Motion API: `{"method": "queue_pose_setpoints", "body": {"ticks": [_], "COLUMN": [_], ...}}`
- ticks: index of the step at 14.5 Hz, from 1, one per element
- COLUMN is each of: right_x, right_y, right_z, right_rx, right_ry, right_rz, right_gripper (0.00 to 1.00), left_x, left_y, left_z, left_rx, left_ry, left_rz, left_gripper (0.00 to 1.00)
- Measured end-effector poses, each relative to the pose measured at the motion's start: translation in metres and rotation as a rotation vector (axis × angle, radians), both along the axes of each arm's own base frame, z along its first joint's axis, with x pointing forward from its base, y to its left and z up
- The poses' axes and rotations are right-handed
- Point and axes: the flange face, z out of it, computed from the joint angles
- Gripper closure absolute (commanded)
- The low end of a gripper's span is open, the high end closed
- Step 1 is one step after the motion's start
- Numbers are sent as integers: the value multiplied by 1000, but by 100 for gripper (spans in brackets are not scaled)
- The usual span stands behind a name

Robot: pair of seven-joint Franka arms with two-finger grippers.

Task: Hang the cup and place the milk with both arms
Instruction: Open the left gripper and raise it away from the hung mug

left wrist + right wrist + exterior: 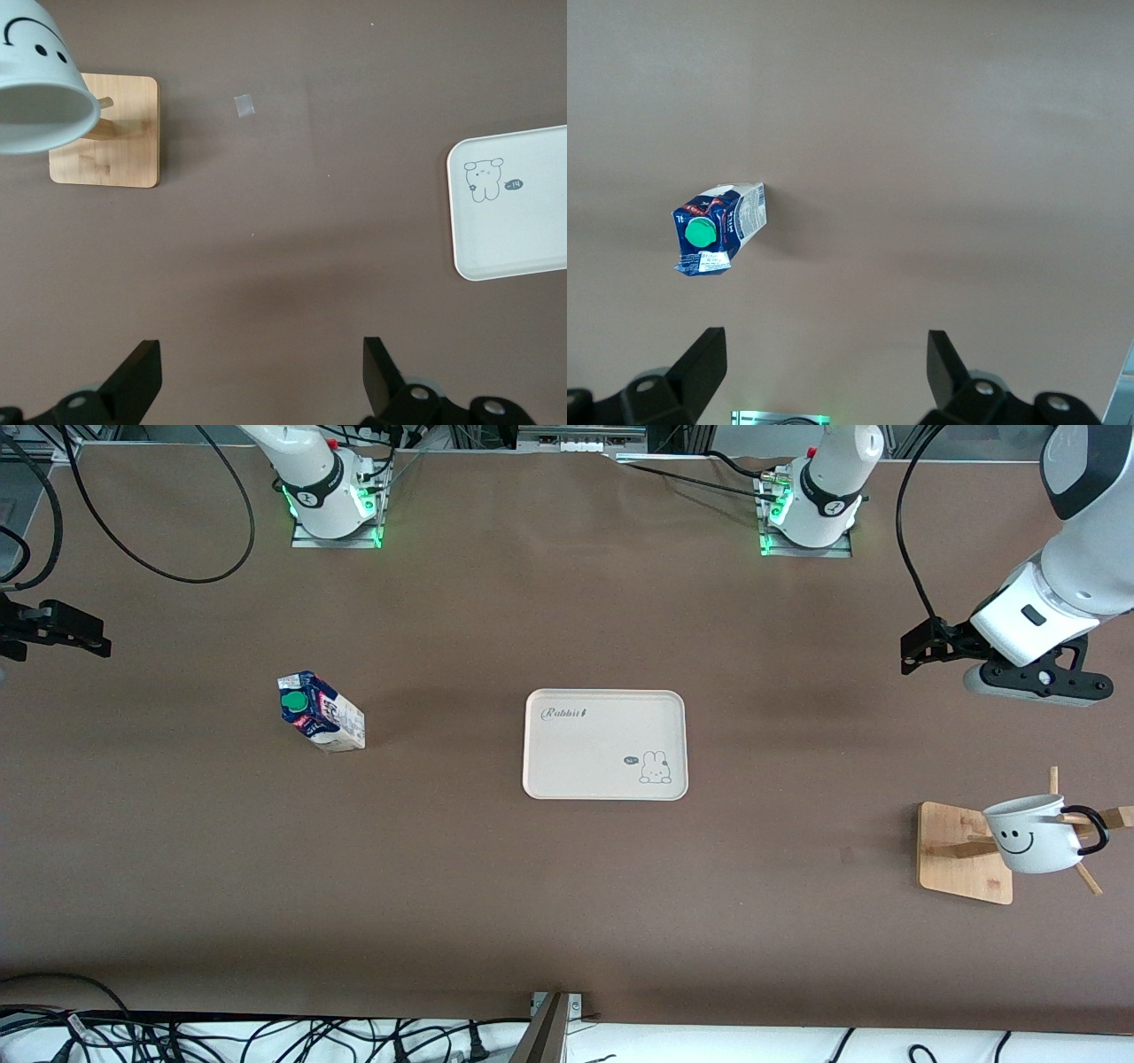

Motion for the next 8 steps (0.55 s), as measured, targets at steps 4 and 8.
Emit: {"method": "queue_pose_setpoints", "body": {"ticks": [4,8], "right_x": [0,2], "right_y": [1,5], "right_z": [0,1], "right_rx": [2,32], "right_ry": [0,-18], "right_rz": [0,0], "right_gripper": [0,0], "left_x": [4,8], "left_y": [9,10], "left_z": [16,14], "left_rx": [-2,-4], "left_ry": [-35,-30], "left_rz": [16,18], "left_gripper": [0,0]}}
